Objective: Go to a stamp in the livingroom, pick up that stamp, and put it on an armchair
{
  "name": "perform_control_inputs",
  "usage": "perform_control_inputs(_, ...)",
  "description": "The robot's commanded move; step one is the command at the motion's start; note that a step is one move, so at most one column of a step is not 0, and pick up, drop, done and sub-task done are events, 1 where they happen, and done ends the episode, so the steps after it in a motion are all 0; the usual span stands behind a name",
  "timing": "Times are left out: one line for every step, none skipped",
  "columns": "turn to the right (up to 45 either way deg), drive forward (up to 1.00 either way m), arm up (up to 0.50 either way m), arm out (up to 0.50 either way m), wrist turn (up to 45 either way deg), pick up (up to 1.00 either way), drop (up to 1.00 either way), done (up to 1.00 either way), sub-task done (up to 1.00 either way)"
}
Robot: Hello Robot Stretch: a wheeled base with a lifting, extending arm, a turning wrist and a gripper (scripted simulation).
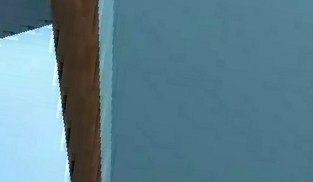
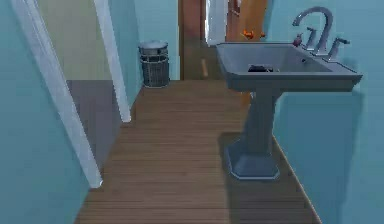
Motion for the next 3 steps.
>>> perform_control_inputs(45.0,0.0,0.0,0.0,0.0,0.0,0.0,0.0,0.0)
perform_control_inputs(30.0,0.0,0.0,0.0,0.0,0.0,0.0,0.0,0.0)
perform_control_inputs(0.0,1.0,0.0,0.0,0.0,0.0,0.0,0.0,0.0)
